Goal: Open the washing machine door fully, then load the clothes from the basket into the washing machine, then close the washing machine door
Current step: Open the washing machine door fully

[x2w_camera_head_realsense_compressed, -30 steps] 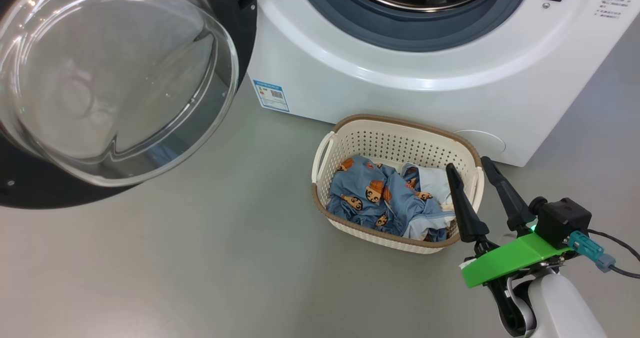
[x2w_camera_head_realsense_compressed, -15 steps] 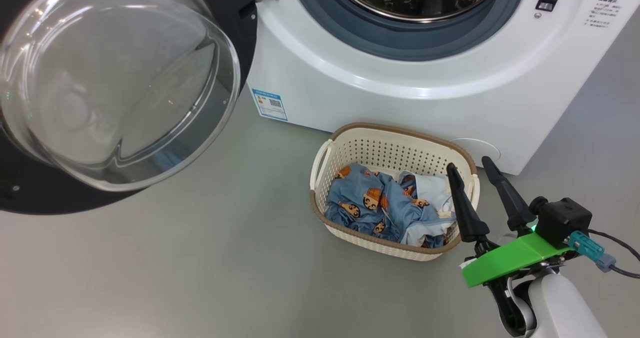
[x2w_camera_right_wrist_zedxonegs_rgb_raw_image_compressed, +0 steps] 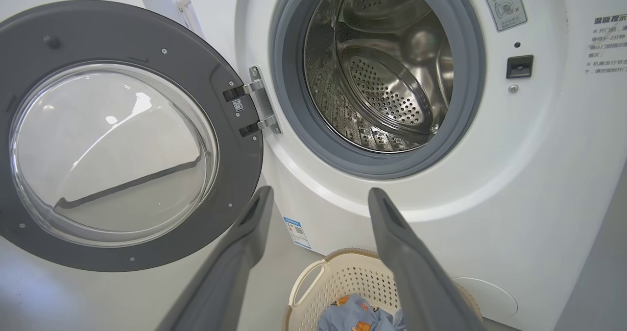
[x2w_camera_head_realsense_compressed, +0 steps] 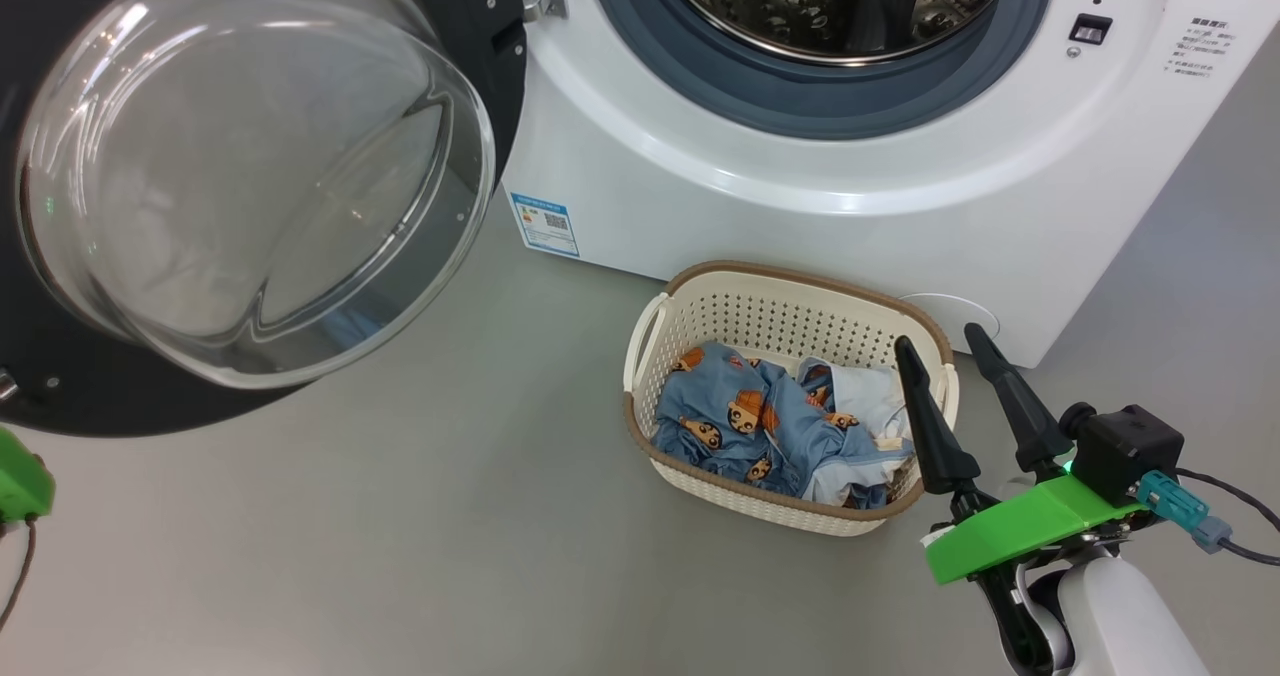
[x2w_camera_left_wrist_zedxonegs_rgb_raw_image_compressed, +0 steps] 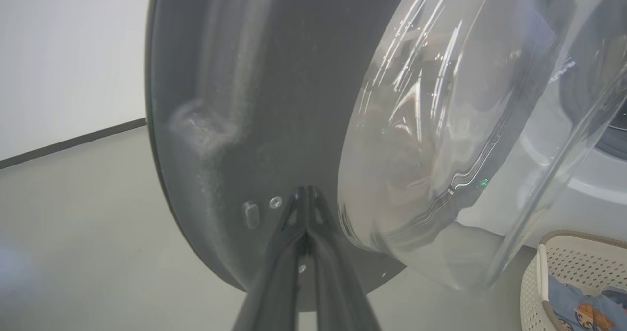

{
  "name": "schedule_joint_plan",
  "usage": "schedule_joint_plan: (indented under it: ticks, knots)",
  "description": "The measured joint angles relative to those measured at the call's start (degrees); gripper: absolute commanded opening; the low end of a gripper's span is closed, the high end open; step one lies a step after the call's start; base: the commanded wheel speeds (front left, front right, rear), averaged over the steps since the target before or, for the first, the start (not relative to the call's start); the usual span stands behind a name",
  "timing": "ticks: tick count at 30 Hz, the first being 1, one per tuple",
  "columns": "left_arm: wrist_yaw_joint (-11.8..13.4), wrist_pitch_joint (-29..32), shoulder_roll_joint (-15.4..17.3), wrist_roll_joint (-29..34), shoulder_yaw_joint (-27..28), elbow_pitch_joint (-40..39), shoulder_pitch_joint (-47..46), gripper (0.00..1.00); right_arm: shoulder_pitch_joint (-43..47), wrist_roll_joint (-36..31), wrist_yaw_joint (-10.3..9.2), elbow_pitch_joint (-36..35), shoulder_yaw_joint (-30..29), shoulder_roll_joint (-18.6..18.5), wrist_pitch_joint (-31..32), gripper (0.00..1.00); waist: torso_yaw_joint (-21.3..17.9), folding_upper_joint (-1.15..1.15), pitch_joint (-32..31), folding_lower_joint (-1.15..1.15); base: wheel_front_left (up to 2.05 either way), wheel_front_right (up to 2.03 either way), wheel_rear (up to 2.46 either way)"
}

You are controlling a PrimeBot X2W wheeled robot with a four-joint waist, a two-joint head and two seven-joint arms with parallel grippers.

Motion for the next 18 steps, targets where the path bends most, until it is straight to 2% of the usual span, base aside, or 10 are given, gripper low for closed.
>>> schedule_joint_plan:
  ticks: [2,3,4,5,18]
  knots:
    - [0.0,-0.07,-0.03,0.0,0.35,-1.83,1.22,0.0,0.01,0.01,0.0,-0.03,0.0,-0.03,0.0,1.0,-0.18,0.0,-0.21,0.0,0.0,0.0,0.0]
    - [0.0,-0.08,-0.08,-0.01,0.68,-2.72,1.87,0.32,0.02,0.01,0.0,-0.05,0.01,-0.02,0.0,1.0,-0.31,0.0,-0.3,0.0,0.0,0.0,0.0]
    - [0.0,-0.18,-0.2,-0.02,1.07,-3.65,2.5,0.81,0.03,0.03,0.0,-0.07,0.03,-0.03,0.0,1.0,-0.45,0.0,-0.39,0.0,0.0,0.0,0.0]
    - [0.0,-0.22,-0.36,-0.02,1.37,-4.74,3.21,1.0,0.04,0.11,0.0,-0.09,0.05,-0.03,0.0,1.0,-0.64,0.0,-0.49,0.0,0.0,0.0,0.0]
    - [0.62,-0.23,-5.83,1.01,7.55,-21.26,13.78,1.0,1.23,0.02,0.0,-0.89,0.34,-0.33,0.0,1.0,-4.98,0.0,-1.51,0.0,0.0,0.0,0.0]
